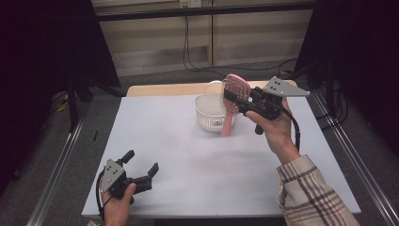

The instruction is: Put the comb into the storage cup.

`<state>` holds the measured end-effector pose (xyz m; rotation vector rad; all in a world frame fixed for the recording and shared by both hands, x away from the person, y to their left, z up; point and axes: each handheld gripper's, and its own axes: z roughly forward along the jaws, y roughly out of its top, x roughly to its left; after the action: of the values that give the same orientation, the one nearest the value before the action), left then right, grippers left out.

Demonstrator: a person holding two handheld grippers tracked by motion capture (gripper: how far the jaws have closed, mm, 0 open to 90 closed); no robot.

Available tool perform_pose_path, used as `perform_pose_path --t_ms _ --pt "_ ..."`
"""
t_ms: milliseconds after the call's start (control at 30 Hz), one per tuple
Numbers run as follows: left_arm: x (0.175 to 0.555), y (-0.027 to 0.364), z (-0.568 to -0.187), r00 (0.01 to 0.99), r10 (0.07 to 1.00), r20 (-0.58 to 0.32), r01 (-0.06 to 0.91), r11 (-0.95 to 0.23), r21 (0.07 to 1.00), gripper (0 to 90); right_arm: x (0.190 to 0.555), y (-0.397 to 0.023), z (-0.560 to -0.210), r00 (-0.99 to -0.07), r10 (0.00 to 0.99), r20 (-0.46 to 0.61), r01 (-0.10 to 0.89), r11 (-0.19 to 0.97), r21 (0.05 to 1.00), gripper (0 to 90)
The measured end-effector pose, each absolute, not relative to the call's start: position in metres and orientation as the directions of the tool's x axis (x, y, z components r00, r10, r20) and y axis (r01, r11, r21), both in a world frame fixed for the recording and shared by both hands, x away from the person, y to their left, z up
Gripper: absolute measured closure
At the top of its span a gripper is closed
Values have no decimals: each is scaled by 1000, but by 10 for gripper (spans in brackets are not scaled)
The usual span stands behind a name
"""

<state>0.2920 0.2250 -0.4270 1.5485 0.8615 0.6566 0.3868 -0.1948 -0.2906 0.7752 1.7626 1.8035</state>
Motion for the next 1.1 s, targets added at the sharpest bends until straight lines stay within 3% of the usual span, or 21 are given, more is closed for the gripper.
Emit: perform_pose_path --t_ms 733,1100 --pt "294 227 -424 587 804 -94 167 -7 986 20 406 -190 -274 -695 718 40 0 -55 998 621" --pt "295 224 -426 583 810 -70 158 -27 987 20 415 -187 -265 -679 734 32 -11 -54 998 622"
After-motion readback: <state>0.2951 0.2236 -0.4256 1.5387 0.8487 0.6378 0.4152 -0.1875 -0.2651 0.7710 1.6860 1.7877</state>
